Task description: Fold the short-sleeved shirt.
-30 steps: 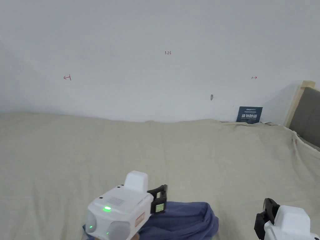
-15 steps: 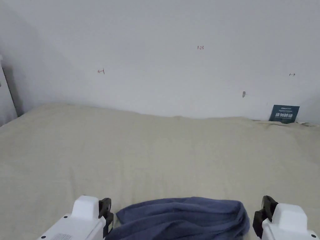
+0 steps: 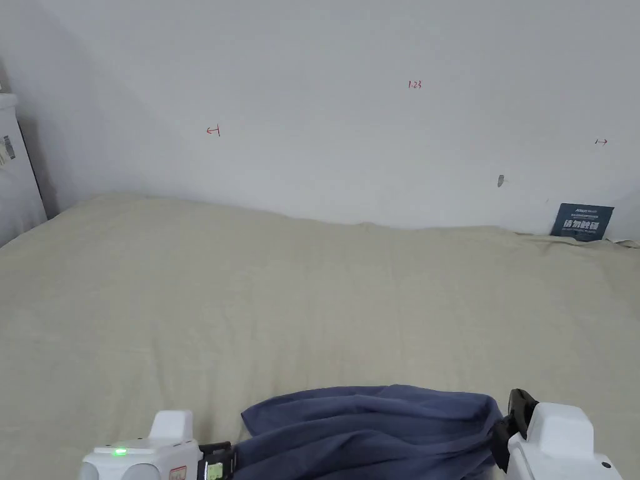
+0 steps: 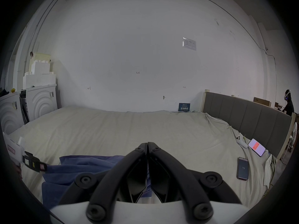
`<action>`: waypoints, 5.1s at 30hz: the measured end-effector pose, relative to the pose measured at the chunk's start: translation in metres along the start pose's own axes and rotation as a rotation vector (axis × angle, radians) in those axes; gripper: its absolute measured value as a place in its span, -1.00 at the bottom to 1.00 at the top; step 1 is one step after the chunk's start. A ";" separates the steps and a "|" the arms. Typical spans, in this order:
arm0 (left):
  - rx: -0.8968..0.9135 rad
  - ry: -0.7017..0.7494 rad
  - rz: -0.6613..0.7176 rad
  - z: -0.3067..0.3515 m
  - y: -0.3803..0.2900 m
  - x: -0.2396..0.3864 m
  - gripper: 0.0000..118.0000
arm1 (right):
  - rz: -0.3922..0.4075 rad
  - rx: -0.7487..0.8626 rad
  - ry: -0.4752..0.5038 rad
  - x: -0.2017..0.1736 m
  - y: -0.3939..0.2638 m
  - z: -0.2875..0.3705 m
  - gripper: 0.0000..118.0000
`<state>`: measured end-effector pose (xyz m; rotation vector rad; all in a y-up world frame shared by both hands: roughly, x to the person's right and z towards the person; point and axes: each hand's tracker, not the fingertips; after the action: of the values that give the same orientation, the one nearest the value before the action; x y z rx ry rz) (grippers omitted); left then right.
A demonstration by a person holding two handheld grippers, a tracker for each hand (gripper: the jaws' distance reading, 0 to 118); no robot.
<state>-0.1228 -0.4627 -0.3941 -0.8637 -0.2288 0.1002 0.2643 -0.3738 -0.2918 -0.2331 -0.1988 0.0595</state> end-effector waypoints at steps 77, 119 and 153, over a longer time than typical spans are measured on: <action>0.531 0.165 -0.094 0.123 0.195 -0.022 -0.96 | 0.100 -0.004 0.029 0.058 0.146 -0.100 -0.88; 0.603 0.235 -0.142 0.090 0.377 -0.006 -0.97 | -0.001 0.117 -0.086 0.057 0.268 -0.245 -0.88; 0.069 0.170 -0.045 0.048 -0.100 -0.078 -0.96 | 0.034 -0.349 -0.132 0.059 -0.131 0.004 -0.88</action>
<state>-0.2107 -0.5055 -0.3002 -0.7935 -0.0855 -0.0077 0.3263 -0.4954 -0.2459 -0.5809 -0.3373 0.0738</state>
